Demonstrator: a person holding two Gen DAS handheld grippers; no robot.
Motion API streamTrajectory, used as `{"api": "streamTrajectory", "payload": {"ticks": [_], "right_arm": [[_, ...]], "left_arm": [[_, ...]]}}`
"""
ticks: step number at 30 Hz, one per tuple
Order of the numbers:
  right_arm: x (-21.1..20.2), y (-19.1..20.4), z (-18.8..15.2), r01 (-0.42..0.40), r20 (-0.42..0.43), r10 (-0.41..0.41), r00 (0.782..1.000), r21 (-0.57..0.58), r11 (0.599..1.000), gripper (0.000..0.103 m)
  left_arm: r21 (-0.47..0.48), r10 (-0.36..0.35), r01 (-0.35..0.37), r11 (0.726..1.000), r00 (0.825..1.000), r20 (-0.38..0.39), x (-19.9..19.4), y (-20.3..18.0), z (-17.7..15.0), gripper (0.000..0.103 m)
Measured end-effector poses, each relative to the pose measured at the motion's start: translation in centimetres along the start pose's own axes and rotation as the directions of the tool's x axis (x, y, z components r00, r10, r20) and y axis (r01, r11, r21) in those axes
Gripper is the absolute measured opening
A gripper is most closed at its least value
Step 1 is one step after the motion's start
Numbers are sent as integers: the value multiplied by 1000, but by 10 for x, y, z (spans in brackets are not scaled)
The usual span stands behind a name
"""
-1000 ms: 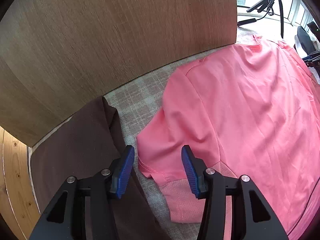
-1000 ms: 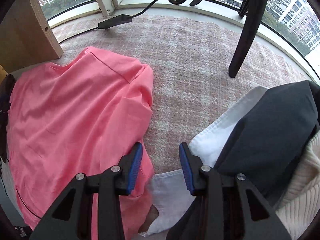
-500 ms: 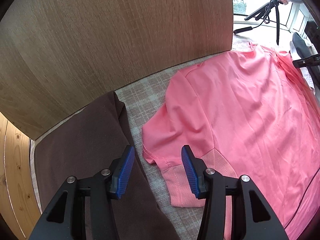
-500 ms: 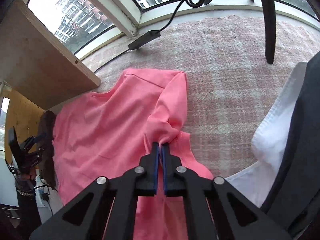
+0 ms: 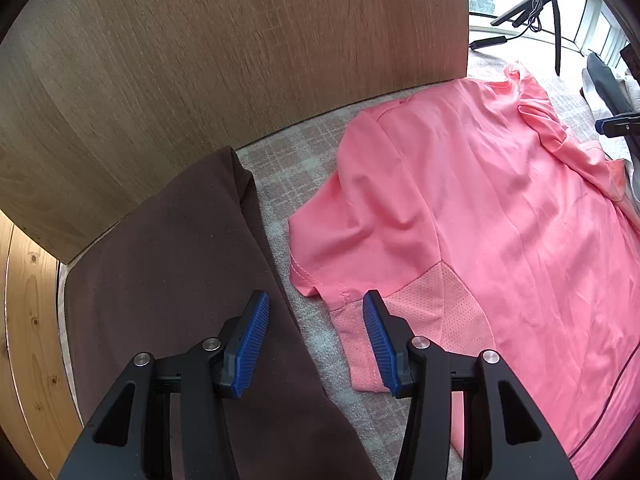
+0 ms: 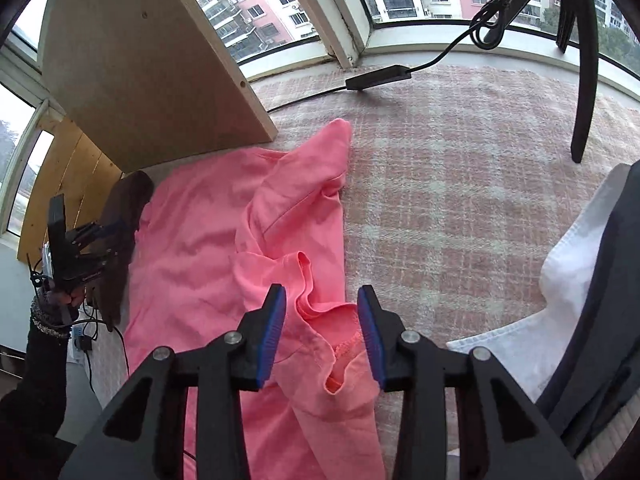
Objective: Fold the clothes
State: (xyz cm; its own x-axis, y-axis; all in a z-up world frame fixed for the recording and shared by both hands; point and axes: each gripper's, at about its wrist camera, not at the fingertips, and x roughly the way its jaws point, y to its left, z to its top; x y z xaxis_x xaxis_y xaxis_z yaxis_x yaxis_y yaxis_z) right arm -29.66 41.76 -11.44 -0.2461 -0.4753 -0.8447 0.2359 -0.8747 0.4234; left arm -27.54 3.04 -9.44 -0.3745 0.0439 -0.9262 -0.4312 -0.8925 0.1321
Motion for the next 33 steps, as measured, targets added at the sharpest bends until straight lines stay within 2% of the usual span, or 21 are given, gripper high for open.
{"api": "streamTrajectory", "payload": {"ticks": [8,11,14,15,16,17,18,19,20,22,23,24,26,28,29,31,33], "right_arm": [[44,36,11,99,-38,-108,993,-190,977,36],[48,48,6,136,-29,-149,988,-267,954,3],[21,53,3,208,59,-200,978,-310,928,2],[6,50,5,253,104,-232,967,-307,917,2],[-10,39,12,350,155,-319,935,-264,899,2],[-24,17,20,484,177,-457,872,-169,859,2],[-37,-6,29,610,178,-593,785,-63,790,2],[-48,-26,35,625,161,-618,770,6,781,2],[-58,-45,40,621,142,-624,769,70,781,5],[-74,-59,41,551,139,-564,814,125,825,10],[-81,-59,41,519,154,-536,830,135,844,20],[-90,-56,38,500,188,-517,835,134,856,26],[-104,-48,29,473,221,-491,842,132,871,26],[-118,-34,12,342,239,-365,900,131,930,26],[-126,-28,3,278,250,-303,919,131,952,26],[-146,-12,-20,202,278,-233,932,133,970,26],[-167,-1,-48,154,299,-190,935,140,978,26]], "left_arm": [[16,-10,10,1000,1000,-8,-3,-2,-4,47],[7,-13,13,1000,1000,-10,-5,2,-7,47],[2,-13,13,1000,1000,-8,-7,3,-9,47],[0,-14,14,1000,1000,-8,-8,4,-9,47],[-2,-14,14,1000,1000,-7,-9,4,-10,47],[-3,-14,14,1000,1000,-7,-10,5,-10,47],[-5,-14,14,1000,1000,-7,-11,5,-11,47],[-7,-15,15,1000,1000,-6,-12,6,-12,47],[-8,-15,15,1000,1000,-6,-12,6,-12,47],[-13,-10,10,1000,1000,-6,-15,6,-13,47],[-16,-8,8,1000,1000,-3,-18,6,-13,47],[-19,-6,6,1000,1000,-1,-20,6,-13,47],[-28,-22,22,999,1000,20,-35,8,-21,47],[-43,-33,35,998,999,42,-52,10,-30,47],[-53,-36,39,998,998,53,-62,12,-35,47],[-75,-48,53,996,996,71,-81,20,-53,47],[-95,-61,69,993,995,84,-96,20,-73,47]]}}
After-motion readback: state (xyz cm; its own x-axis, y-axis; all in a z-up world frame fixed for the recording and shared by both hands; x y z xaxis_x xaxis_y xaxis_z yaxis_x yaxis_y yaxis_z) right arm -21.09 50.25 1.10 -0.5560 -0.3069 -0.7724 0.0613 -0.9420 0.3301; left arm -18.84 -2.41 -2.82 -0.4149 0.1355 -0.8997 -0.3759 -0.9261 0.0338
